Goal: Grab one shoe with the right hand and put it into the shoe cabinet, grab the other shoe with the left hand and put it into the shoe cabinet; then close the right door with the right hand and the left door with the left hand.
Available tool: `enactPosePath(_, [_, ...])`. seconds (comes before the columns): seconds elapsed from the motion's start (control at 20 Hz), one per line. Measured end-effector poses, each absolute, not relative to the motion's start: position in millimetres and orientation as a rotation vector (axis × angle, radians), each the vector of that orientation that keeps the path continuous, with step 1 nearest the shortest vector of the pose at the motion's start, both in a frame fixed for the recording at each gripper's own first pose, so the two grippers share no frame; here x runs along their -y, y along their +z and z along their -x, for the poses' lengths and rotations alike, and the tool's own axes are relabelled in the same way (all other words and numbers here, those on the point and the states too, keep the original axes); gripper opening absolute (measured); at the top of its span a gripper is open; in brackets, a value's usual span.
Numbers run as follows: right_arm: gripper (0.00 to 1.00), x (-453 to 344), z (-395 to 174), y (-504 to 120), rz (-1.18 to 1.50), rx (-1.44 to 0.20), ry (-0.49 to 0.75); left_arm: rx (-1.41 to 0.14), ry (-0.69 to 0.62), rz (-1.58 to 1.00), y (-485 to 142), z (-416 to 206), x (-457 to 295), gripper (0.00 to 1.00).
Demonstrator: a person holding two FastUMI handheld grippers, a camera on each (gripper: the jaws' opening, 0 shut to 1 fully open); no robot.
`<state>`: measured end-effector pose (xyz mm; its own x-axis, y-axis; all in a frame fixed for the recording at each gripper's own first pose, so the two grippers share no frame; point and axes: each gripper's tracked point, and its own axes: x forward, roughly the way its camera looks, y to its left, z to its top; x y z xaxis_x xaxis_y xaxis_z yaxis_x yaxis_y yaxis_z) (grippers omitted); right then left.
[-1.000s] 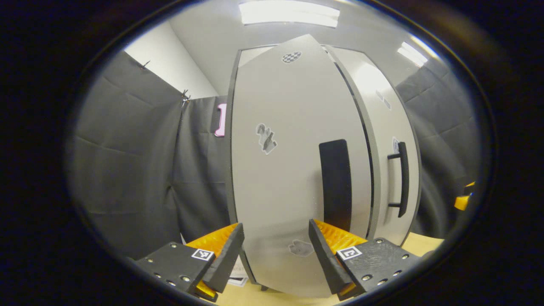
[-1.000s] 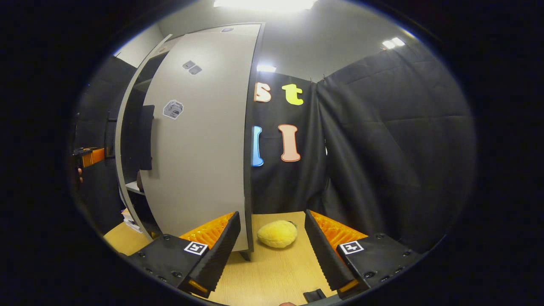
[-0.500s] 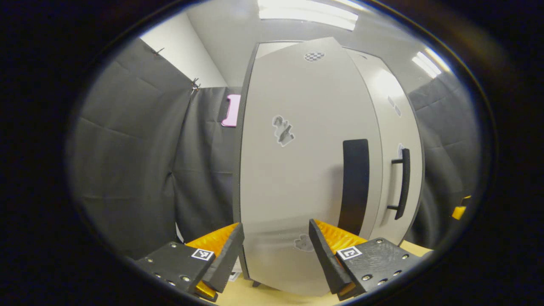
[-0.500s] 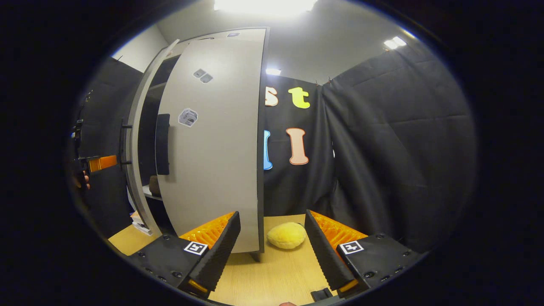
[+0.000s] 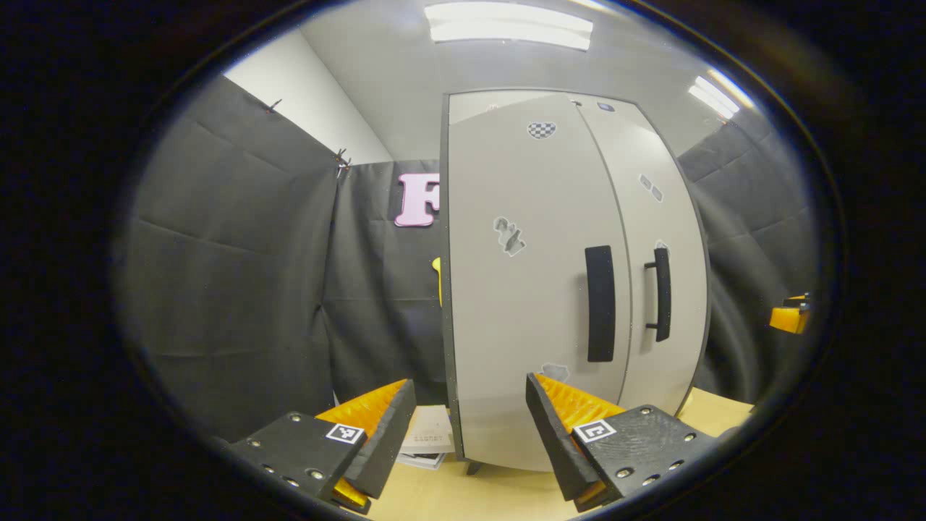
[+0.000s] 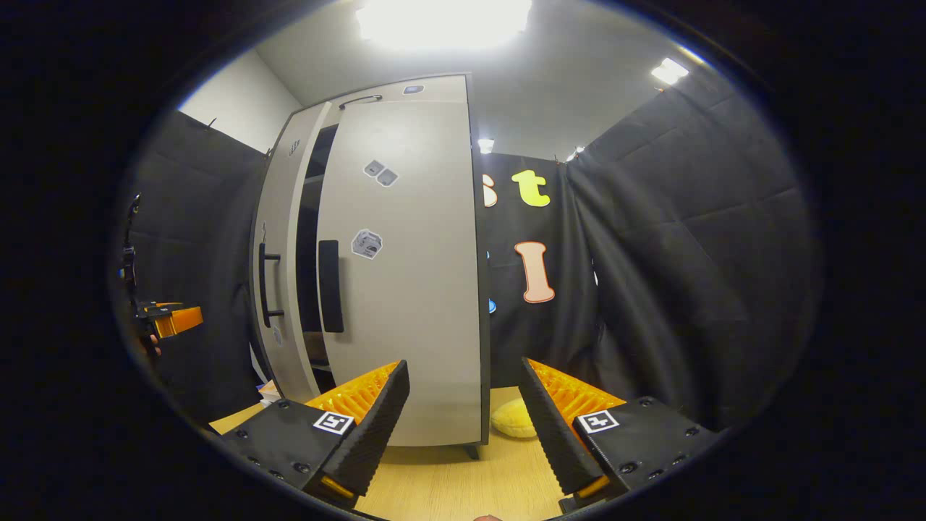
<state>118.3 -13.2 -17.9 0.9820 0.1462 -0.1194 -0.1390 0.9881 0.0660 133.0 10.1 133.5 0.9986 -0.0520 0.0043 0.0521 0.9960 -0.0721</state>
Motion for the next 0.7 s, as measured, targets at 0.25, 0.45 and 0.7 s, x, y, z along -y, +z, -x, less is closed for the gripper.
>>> enactPosePath(0.25, [0.96,4,-106,-16,-0.05,-0.094,0.178,-0.01,-0.033,0.048,120,-106,-17,0.95])
enactPosePath(0.45, [0.94,1,-96,-14,-0.052,-0.072,0.195,-0.027,-0.028,0.039,101,-88,-21,0.95])
enactPosePath(0.7, [0.96,1,-91,-6,-0.049,-0.032,0.186,-0.035,-0.022,0.04,91,-84,-26,0.88])
